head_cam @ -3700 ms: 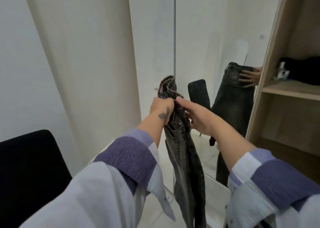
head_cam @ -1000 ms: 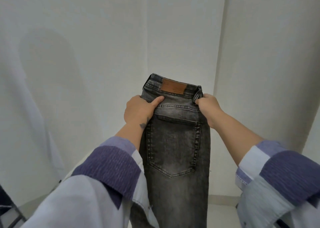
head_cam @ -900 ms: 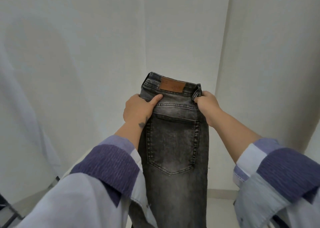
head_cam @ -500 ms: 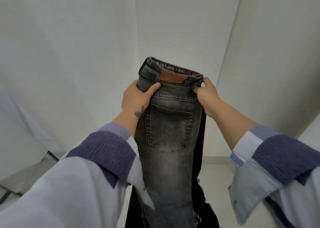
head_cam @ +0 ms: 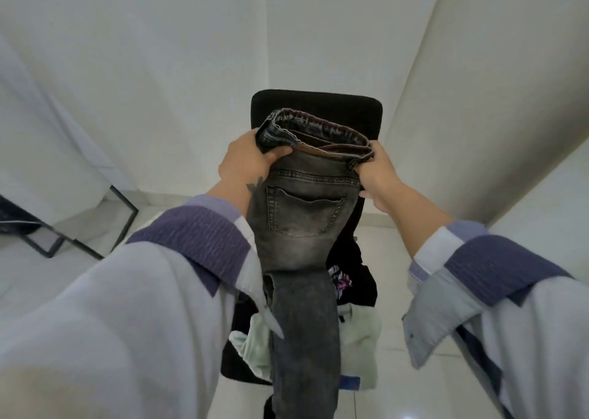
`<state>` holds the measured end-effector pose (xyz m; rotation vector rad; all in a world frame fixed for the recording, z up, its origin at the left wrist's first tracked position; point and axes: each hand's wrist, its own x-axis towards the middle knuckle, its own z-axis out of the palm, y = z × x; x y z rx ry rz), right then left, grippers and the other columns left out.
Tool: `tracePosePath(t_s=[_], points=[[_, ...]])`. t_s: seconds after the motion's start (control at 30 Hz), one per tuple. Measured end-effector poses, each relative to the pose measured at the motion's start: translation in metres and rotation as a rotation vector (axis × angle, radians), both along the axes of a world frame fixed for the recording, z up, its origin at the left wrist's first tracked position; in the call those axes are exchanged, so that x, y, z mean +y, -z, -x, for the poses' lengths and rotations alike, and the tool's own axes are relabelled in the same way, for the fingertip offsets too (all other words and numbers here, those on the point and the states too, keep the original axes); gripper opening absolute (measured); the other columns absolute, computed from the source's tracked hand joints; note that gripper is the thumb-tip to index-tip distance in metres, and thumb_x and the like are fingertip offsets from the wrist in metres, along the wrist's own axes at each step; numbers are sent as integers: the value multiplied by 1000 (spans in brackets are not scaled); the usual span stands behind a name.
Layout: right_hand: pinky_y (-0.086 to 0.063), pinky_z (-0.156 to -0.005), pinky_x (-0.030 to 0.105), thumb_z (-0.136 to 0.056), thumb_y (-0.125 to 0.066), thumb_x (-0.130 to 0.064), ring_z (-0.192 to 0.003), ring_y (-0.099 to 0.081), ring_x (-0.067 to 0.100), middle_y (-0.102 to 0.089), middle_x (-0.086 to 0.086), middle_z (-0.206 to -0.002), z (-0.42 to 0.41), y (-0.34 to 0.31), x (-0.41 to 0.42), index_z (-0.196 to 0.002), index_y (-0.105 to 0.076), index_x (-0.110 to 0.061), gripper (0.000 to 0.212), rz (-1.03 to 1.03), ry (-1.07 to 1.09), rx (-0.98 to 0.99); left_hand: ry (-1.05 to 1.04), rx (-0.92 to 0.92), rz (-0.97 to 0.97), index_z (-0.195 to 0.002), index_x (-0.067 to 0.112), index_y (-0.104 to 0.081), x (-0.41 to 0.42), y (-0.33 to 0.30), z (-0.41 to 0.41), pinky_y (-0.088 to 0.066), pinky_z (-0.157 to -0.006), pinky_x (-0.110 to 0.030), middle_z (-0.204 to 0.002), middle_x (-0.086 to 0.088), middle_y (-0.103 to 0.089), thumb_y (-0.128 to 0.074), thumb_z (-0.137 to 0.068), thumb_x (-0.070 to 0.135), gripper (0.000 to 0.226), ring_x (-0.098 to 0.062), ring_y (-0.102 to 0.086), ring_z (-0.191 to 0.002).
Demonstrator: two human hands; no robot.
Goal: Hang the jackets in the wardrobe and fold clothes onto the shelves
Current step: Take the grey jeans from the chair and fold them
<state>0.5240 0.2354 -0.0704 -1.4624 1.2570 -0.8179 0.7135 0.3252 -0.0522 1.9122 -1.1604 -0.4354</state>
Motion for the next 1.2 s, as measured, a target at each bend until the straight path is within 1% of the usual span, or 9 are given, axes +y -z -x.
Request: tracePosePath(t_s=[0.2, 0.5, 0.63, 0.7, 0.77, 0.83, 0.93, 1.07, 1.2], points=[[-53, -79, 41, -94, -41, 3, -95, -58, 24, -58, 0, -96, 29, 51, 69, -87, -46, -34, 38, 0, -17, 49, -18, 67, -68, -113, 27, -61, 73, 50, 31, -47, -95, -38, -110, 3, -68, -70, -79, 48, 41, -21, -62, -104], [-47, -81, 36, -96, -38, -8, -97, -54, 22, -57, -2, -101, 58, 141, 139, -110, -47, -28, 26, -70, 18, 245, -11, 184, -231, -112, 25, -62, 146, 136, 66, -48, -94, -36, -107, 2, -68, -70, -80, 39, 36, -20, -61, -102], [-40, -81, 32, -97, -37, -7, -97, -49, 22, -52, 4, -106, 66, 171, 150, -127, -44, -14, 31, -98, 48, 262, -77, 478, -205, -91, 25, -63, 145, 152, 83, -48, -83, -34, -92, -2, -64, -47, -84, 12, 22, -26, -60, -94], [-39, -85, 33, -97, -37, -8, -99, -49, 23, -51, 6, -107, 69, 182, 151, -126, -44, -11, 30, -118, 37, 301, -173, 792, -149, -90, 16, -70, 135, 157, 86, -50, -92, -41, -97, -11, -67, -36, -85, 6, 35, -32, -61, -97], [-39, -87, 33, -97, -38, -9, -103, -51, 27, -53, 8, -108, 71, 192, 149, -124, -45, -9, 27, -134, 0, 347, -226, 915, -157, -89, 12, -73, 124, 172, 81, -45, -102, -48, -109, -17, -68, -31, -87, 17, 43, -34, -61, -105], [-38, -86, 32, -98, -42, -12, -103, -51, 26, -52, 6, -107, 71, 199, 148, -126, -44, -11, 28, -176, -74, 387, -193, 835, -271, -88, 18, -74, 116, 185, 77, -45, -100, -46, -111, -16, -68, -29, -91, 34, 48, -30, -62, -101], [-37, -84, 30, -97, -43, -13, -102, -52, 24, -53, 7, -109, 66, 216, 148, -131, -39, -11, 34, -203, -220, 503, 1, 600, -516, -124, 11, -58, 100, 203, 74, -45, -88, -35, -126, -14, -59, -29, -101, 36, 46, -27, -59, -105], [-35, -80, 28, -99, -39, -13, -107, -55, 33, -57, 15, -114, 56, 248, 148, -123, -44, -7, 25, -226, -295, 612, 314, 49, -728, -140, 6, -42, 76, 244, 69, -25, -112, -34, -150, -12, -36, -25, -104, 24, 44, -28, -35, -137], [-38, -84, 30, -98, -43, -19, -109, -55, 31, -57, 13, -119, 51, 285, 139, -122, -47, -10, 26, -271, -403, 696, 371, -98, -837, -151, 29, -22, 60, 299, 58, -10, -118, -52, -161, 1, -8, -32, -101, 36, 51, -23, -3, -148]])
